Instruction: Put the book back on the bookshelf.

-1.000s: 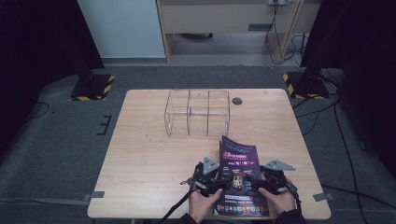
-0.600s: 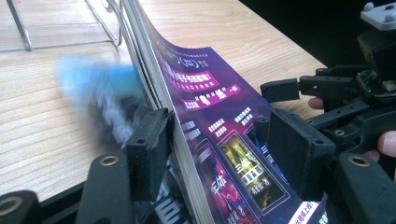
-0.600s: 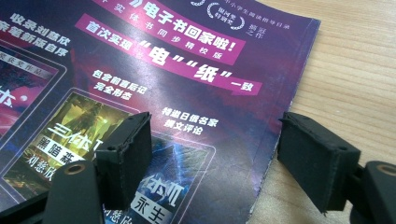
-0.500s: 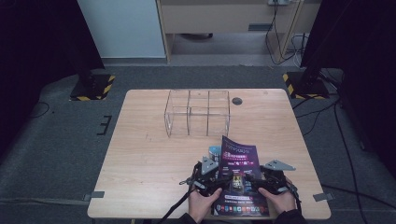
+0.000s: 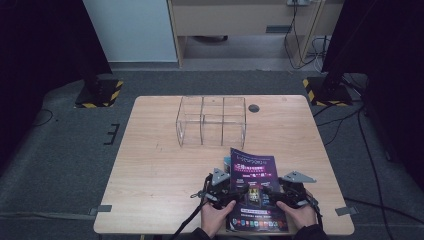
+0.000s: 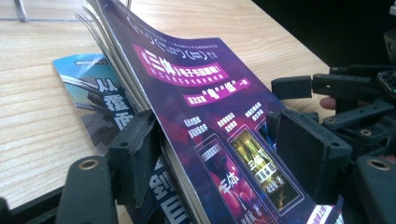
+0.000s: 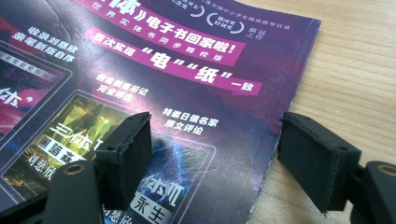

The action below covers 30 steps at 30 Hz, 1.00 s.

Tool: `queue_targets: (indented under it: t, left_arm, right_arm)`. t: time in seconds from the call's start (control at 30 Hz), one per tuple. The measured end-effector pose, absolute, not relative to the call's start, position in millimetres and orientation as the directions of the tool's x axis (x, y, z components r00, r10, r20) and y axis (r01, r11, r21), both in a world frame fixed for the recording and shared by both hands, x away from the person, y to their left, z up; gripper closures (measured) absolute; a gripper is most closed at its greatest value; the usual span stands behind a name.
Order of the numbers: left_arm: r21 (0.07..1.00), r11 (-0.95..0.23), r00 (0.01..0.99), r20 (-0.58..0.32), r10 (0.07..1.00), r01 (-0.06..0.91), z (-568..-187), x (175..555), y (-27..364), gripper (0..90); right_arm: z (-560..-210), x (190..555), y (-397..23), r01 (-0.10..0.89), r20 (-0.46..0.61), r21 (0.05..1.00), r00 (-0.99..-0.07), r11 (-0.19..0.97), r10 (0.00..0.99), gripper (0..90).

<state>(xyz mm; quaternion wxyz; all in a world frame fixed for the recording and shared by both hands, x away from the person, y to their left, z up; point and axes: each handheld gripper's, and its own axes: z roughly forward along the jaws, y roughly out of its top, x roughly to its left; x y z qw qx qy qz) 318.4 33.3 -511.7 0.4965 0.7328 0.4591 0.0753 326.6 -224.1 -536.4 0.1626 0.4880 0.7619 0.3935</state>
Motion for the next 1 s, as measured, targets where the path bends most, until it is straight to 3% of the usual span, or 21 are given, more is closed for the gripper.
queue_targets:
  t: [0.3, 0.47, 0.53, 0.8, 1.0]
  left_arm:
    - [0.773, -0.09, 0.527, -0.337, 0.78, 0.628, -522.9, 323.3, 33.6, 23.3]
    - [0.789, 0.002, 0.534, -0.417, 0.736, 0.614, -522.7, 321.4, 39.2, 33.7]
    - [0.8, 0.011, 0.56, -0.429, 0.708, 0.599, -520.2, 320.6, 36.1, 33.9]
    - [0.788, -0.076, 0.565, -0.368, 0.739, 0.611, -529.1, 321.0, 23.2, 33.5]
    - [0.767, -0.098, 0.542, -0.351, 0.764, 0.634, -524.7, 324.4, 23.8, 44.2]
  right_arm:
    - [-536.6, 326.1, -225.8, 0.616, 0.132, 0.759, -0.465, 0.213, 0.876, 24.7]
    - [-536.4, 326.0, -225.8, 0.617, 0.131, 0.757, -0.464, 0.214, 0.876, 24.7]
    - [-536.5, 326.1, -225.6, 0.616, 0.128, 0.758, -0.466, 0.216, 0.876, 24.7]
    - [-536.5, 326.2, -226.1, 0.615, 0.13, 0.758, -0.467, 0.216, 0.874, 24.7]
    - [-536.5, 326.2, -226.2, 0.617, 0.133, 0.758, -0.467, 0.214, 0.874, 24.7]
